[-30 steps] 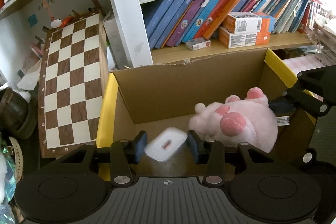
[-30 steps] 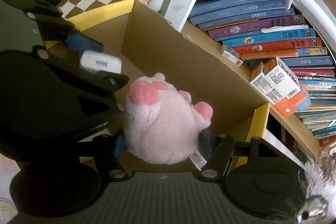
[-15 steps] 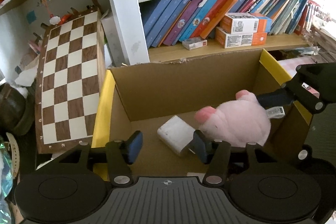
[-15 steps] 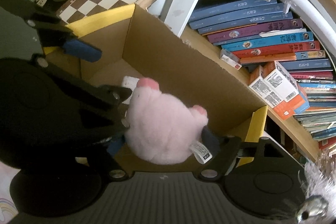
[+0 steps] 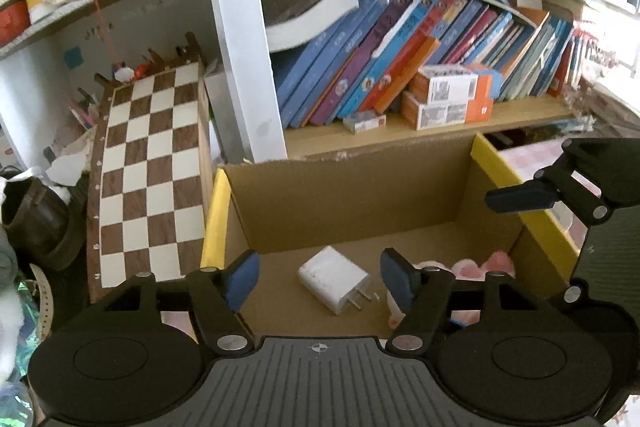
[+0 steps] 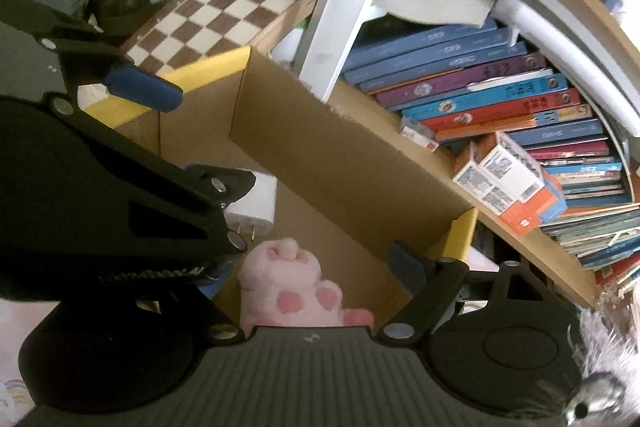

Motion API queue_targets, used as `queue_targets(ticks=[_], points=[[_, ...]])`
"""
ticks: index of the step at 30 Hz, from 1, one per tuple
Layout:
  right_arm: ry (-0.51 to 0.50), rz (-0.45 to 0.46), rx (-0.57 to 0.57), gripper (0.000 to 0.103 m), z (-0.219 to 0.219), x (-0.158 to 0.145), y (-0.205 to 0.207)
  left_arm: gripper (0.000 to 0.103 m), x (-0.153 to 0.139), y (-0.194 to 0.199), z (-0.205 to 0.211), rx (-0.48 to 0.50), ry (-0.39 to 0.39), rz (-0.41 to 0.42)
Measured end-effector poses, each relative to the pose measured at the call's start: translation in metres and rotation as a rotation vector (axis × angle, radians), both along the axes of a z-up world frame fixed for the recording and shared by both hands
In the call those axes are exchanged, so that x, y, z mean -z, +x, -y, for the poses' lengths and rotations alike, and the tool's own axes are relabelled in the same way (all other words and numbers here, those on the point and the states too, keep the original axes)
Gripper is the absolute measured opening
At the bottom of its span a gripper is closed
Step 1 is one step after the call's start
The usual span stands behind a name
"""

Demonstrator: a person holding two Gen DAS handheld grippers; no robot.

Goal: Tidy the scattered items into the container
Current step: 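Open left tool dropping charger in box while right tool releases pig, then raise both open tools from the box and move toward the toy car and tape roll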

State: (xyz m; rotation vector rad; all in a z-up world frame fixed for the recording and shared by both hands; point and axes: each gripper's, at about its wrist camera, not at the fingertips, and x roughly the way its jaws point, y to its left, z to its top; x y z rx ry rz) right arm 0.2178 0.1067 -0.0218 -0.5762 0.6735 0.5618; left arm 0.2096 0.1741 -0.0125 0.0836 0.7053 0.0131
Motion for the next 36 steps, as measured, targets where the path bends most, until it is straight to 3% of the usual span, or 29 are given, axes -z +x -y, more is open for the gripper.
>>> queue_targets(ticks=[13,20,36], points=[[0.101,0.092,0.018,0.085,0.028,-0.031,-0.042,0.074,-0.029,-0.044,0.012,0.017,-0.046,0.107],[0.164,0.119,0.088,0.085,0.048,-0.041,-0.061,0.075,-0.039,-0.072,0.020,0.027,-0.068,0.149],[0.238,0.137,0.135,0.085,0.089,-0.047,-0.113,0.080,-0.046,-0.125,0.036,0.086,-0.031,0.196]])
